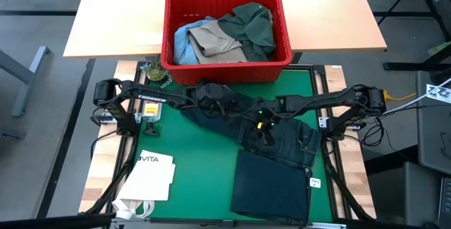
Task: Fold Laundry from Bin
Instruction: Fold the dark blue pants
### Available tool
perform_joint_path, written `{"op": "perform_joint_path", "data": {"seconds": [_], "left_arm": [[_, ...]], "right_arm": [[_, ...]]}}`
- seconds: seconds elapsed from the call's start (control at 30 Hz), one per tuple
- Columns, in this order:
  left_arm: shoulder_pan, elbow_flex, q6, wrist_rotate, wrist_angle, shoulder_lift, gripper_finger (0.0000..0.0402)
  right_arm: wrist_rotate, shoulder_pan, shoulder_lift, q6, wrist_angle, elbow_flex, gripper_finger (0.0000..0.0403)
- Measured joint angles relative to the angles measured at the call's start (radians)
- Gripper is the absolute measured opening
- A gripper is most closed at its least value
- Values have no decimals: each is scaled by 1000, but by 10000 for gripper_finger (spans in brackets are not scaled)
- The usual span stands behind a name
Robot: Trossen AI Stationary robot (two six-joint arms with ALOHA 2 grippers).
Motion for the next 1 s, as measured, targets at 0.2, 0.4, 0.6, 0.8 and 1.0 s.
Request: {"op": "perform_joint_path", "data": {"seconds": [0.2,0.4,0.6,0.8,1.0], "left_arm": [[-14,0,26,-76,1,0,106],[-9,0,25,-95,7,0,140],[-9,0,23,-32,24,0,143],[-10,2,19,0,28,0,138],[-7,2,30,3,0,-36,137]], "right_arm": [[57,0,-25,-6,1,0,218],[116,0,-56,-5,-8,0,218],[240,0,-120,0,-41,1,218],[424,0,-168,-1,-49,1,218],[464,1,-161,-2,-29,3,218]]}}
